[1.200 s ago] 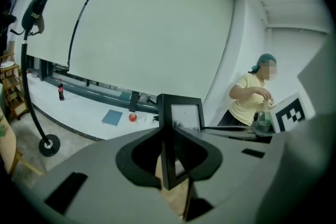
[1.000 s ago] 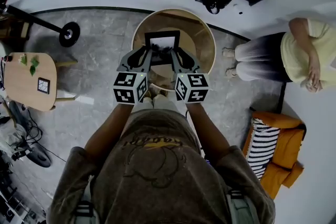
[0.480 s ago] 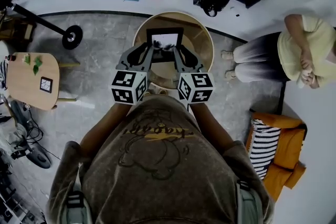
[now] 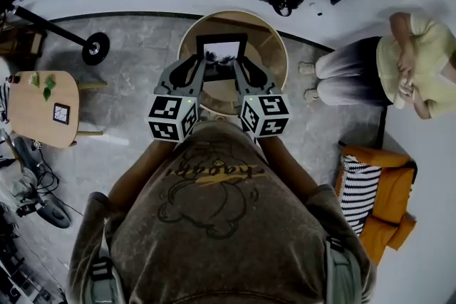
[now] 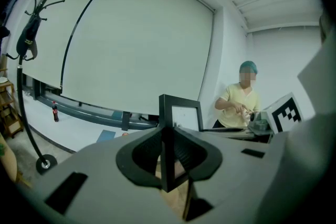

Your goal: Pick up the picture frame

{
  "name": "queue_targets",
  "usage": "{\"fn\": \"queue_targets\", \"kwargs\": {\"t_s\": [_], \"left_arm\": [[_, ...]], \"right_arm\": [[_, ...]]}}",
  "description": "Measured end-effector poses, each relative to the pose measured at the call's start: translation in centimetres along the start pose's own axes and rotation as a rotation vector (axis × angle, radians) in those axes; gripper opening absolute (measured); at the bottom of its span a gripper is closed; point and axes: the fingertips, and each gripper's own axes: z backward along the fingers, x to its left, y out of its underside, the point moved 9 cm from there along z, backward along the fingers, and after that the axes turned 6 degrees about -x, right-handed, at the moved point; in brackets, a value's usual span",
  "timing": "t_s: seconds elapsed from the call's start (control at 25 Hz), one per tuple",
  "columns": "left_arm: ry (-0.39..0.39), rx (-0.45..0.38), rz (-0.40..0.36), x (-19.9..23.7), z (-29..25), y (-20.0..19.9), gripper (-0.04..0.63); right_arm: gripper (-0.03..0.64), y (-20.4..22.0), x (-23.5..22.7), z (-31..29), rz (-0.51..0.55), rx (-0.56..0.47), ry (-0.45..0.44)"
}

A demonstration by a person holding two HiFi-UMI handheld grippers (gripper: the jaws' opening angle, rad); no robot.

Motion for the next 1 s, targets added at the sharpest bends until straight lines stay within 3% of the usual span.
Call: {"fn": "queue_targets", "kwargs": {"t_s": [1.0], "left_arm": [[0.009,0.027,0.022,-0.1,0.5,1.4,0.080]], "right_arm": [[0.084,1.1,0.5,0.9,0.019,0.023,0.022]]}}
